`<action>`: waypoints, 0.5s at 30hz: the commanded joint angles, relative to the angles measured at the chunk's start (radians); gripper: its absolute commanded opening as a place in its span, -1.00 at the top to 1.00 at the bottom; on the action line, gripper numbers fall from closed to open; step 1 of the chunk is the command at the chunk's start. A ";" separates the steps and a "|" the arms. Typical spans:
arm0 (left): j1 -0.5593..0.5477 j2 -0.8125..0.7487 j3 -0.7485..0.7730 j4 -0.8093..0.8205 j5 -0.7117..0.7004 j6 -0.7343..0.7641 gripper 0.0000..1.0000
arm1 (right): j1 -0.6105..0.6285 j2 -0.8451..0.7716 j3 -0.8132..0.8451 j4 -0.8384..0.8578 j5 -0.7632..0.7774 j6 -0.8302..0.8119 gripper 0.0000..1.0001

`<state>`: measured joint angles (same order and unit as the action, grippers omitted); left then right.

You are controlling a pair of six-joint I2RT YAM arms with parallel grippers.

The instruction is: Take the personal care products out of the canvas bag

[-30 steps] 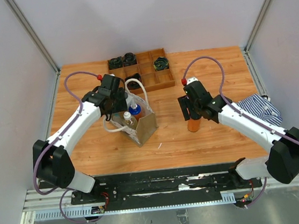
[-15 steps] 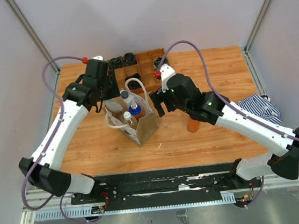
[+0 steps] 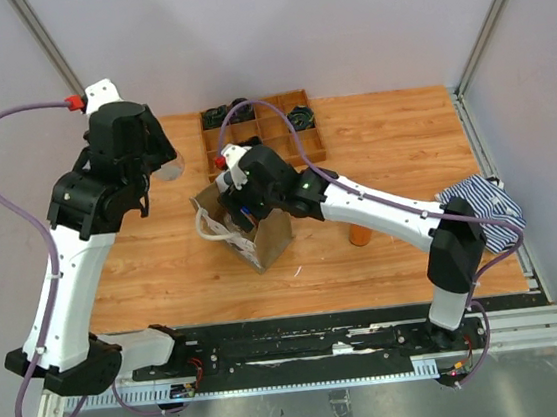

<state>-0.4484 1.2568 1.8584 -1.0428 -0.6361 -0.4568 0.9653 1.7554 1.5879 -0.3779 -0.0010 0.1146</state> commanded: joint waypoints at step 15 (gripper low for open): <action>0.042 -0.141 -0.556 0.202 0.010 -0.114 0.95 | 0.061 0.108 0.028 0.033 0.050 0.045 -0.44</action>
<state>-0.4114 1.1973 1.3197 -1.0023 -0.5949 -0.5365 1.0142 1.8393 1.6051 -0.3622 0.0124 0.1341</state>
